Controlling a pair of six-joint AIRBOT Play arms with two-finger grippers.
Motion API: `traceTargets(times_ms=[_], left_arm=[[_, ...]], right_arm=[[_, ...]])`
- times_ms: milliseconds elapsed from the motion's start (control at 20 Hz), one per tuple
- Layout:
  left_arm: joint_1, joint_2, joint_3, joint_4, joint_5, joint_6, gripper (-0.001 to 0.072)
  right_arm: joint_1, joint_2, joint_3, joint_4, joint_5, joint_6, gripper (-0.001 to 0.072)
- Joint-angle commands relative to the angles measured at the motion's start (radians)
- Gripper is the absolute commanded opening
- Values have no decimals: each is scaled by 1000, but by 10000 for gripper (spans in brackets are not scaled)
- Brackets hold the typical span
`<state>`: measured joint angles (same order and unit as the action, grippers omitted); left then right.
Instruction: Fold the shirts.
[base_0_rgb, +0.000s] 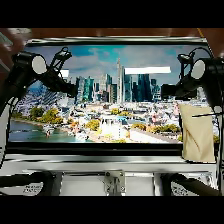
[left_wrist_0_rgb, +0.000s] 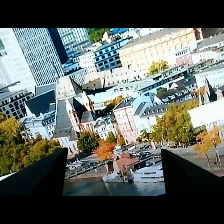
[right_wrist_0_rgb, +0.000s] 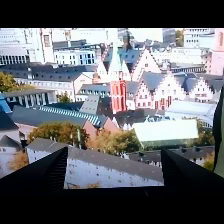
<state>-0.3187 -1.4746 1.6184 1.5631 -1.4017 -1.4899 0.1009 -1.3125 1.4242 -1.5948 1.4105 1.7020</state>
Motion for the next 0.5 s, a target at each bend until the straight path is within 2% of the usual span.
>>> traceTargets(times_ms=[0, 450], left_arm=[[-6, -3, 1, 8, 3, -27, 650], [-5, -3, 1, 9, 4, -29, 650]], right_arm=[[7, -1, -5, -4, -6, 2, 693], [7, -1, -5, -4, -6, 2, 693]])
